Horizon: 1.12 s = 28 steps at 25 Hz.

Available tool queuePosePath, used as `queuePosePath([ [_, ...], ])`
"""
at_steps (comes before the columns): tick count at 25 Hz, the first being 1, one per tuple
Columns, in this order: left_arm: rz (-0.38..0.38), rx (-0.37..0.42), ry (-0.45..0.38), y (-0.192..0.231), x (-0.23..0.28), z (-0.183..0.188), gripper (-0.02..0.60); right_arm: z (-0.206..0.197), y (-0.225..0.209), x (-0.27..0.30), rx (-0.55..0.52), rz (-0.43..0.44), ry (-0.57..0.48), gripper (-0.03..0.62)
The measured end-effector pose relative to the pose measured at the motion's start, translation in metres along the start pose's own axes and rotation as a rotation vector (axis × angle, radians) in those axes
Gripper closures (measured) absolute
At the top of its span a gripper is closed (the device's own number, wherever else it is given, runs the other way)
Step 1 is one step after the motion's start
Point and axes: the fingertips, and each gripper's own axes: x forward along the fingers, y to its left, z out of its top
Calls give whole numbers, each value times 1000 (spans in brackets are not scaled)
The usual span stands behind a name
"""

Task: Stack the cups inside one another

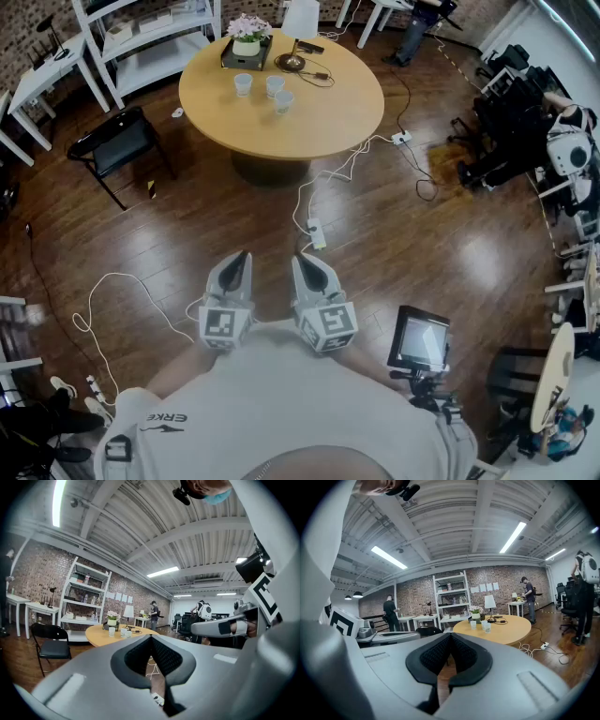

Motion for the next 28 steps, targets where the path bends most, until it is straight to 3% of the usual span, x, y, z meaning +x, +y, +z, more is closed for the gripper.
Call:
queuePosePath([
  [7,-1,-27,13,15,-4,-3,580,-7,8,6,-15,-12,23,580],
  [15,36,-27,19,37,32,-6,580,-8,-11,49,-7,24,35,580],
  [28,95,24,7,68,176,33,580,49,-105,161,-12,97,-9,580],
])
